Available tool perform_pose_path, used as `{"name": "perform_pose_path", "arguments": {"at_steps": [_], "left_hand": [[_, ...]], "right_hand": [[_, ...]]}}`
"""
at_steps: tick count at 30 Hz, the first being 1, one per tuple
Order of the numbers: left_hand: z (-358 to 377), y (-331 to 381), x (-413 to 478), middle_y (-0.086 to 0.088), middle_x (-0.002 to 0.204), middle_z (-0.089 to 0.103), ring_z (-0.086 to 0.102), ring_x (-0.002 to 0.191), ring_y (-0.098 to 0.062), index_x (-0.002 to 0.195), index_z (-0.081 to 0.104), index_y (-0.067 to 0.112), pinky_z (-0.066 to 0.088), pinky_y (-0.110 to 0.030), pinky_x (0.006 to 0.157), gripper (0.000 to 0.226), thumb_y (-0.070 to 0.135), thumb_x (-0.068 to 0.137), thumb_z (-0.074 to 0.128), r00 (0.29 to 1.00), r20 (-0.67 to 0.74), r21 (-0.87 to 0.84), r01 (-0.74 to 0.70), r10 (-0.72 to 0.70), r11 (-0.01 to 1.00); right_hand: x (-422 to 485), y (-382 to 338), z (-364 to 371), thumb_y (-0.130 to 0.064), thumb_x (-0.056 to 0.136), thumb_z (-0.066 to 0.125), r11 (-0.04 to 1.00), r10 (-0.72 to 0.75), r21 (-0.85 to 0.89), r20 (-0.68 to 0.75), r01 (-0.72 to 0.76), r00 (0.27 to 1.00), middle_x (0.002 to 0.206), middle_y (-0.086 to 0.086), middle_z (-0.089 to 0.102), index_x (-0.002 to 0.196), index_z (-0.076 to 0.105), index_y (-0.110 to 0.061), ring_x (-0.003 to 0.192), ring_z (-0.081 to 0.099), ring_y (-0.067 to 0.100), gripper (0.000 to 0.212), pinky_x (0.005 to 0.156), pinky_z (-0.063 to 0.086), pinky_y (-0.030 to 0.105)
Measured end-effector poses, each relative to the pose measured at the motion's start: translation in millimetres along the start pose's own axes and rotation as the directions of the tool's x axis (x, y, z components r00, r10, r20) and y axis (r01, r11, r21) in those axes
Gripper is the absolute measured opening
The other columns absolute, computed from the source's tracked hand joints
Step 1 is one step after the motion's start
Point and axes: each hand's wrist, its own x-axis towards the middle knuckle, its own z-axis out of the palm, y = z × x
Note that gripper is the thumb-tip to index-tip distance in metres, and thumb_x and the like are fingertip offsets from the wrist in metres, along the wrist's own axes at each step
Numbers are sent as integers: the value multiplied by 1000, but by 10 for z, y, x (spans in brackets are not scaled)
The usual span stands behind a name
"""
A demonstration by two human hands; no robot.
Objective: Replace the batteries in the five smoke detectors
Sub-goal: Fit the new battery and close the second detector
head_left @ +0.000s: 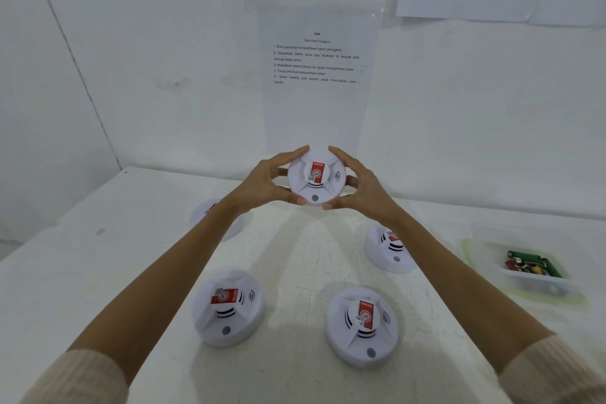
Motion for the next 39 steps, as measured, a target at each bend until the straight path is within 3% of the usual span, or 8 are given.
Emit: {"name": "perform_pose_path", "arguments": {"at_steps": [10, 14, 17, 20, 26, 30, 39], "left_hand": [[12, -102, 46, 7, 131, 46, 51, 111, -3, 133, 38, 25, 45, -7, 81, 86, 1, 64, 82, 998, -25, 95, -54, 56, 994], [7, -116, 54, 3, 134, 47, 52, 110, -7, 131, 40, 28, 47, -8, 80, 85, 3, 63, 83, 999, -27, 102, -43, 46, 994], [11, -98, 39, 6, 133, 47, 54, 106, -7, 131, 40, 28, 51, -11, 75, 84, 2, 63, 82, 1000, -20, 79, -22, 24, 997], [12, -89, 28, 8, 130, 48, 55, 103, -7, 131, 40, 29, 52, -12, 73, 85, 0, 63, 82, 1000, -14, 63, -11, 12, 998], [3, -118, 19, 7, 128, 48, 55, 103, -5, 129, 39, 31, 51, -12, 73, 84, 0, 63, 82, 1000, -23, 66, -11, 13, 998], [9, -161, 15, 3, 130, 47, 54, 107, -8, 128, 39, 34, 51, -12, 75, 86, -1, 62, 82, 1000, -25, 26, -6, 7, 1000], [21, -220, 48, -1, 131, 47, 53, 108, -12, 131, 37, 30, 51, -11, 78, 88, -1, 63, 81, 999, -30, 49, -18, 19, 999]], "right_hand": [[-16, 24, 18, -5, 60, 84, 995, -41, -88, -19, 39, 999, 136, 6, 40, 141, 31, -20, 118, 47, 22, 98, 94, 47, 28], [-25, 29, 38, -5, 58, 85, 991, -66, -122, -44, 60, 997, 128, 8, 42, 140, 32, -19, 111, 47, 17, 99, 88, 45, 13], [-35, 17, 48, -5, 57, 86, 987, -78, -144, -52, 70, 996, 126, 7, 42, 139, 33, -17, 109, 47, 16, 98, 87, 46, 14], [-41, 3, 49, -4, 57, 85, 987, -73, -148, -55, 64, 996, 121, 2, 41, 139, 33, -16, 108, 47, 15, 98, 83, 45, 7], [-70, -32, 72, -5, 57, 86, 994, -43, -108, -62, 36, 997, 125, 0, 44, 138, 36, -18, 109, 48, 15, 96, 86, 50, 27], [-72, -15, 69, -13, 56, 87, 987, -46, -154, -73, 35, 996, 130, 1, 46, 138, 38, -21, 115, 46, 17, 96, 92, 43, 27], [-84, -5, 60, -15, 56, 88, 979, -55, -199, -86, 37, 995, 130, 1, 47, 137, 39, -20, 115, 46, 18, 95, 93, 42, 27]]}}
